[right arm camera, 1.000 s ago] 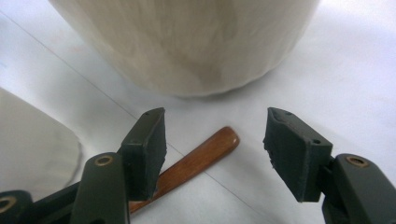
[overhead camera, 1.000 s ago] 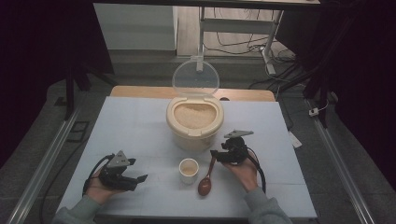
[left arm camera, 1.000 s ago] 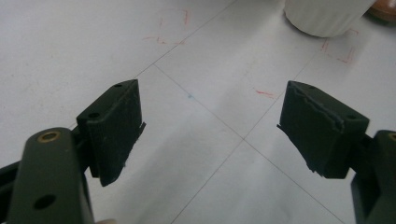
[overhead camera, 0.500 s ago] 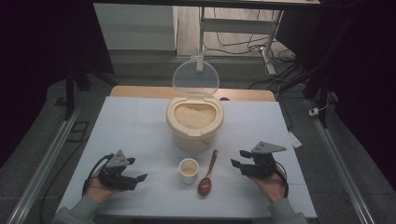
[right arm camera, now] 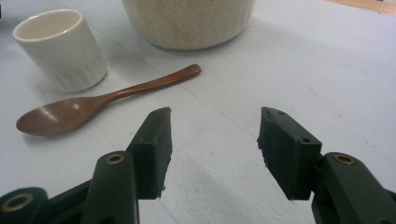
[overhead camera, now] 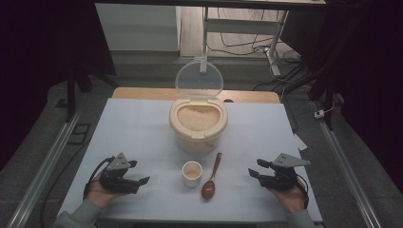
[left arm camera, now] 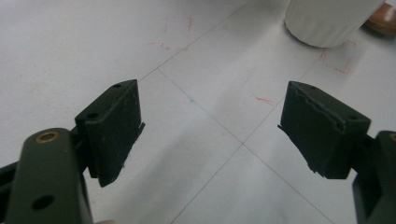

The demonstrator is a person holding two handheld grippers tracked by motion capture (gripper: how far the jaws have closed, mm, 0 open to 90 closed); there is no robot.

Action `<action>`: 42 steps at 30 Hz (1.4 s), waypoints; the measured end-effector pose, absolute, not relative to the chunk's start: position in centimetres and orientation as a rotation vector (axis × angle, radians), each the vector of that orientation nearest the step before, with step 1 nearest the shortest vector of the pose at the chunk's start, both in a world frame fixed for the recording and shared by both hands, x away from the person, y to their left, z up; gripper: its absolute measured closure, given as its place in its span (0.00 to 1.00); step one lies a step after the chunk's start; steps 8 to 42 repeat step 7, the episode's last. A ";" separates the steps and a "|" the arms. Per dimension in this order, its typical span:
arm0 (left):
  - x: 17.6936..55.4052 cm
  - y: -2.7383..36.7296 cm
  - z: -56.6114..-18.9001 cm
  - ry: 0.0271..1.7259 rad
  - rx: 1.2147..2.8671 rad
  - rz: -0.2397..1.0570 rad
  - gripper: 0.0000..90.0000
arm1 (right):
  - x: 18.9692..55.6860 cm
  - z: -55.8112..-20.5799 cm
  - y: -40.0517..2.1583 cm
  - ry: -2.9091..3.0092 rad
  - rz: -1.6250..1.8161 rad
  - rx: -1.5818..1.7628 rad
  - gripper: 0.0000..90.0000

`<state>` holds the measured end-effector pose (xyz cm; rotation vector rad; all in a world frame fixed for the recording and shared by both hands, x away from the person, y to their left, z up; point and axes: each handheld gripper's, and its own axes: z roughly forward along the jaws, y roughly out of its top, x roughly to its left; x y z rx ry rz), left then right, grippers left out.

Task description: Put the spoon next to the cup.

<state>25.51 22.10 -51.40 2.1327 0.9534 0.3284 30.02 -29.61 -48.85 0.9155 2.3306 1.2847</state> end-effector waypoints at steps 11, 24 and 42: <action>25.5 22.2 -51.4 0.954 2.128 0.328 0.22 | 30.0 -49.0 -29.5 2.330 1.260 0.895 0.49; 25.5 22.2 -51.4 0.954 2.128 0.328 0.22 | 30.0 -49.0 -29.5 2.330 1.260 0.895 0.49; 25.5 22.2 -51.4 0.954 2.128 0.328 0.22 | 30.0 -49.0 -29.5 2.330 1.260 0.895 0.49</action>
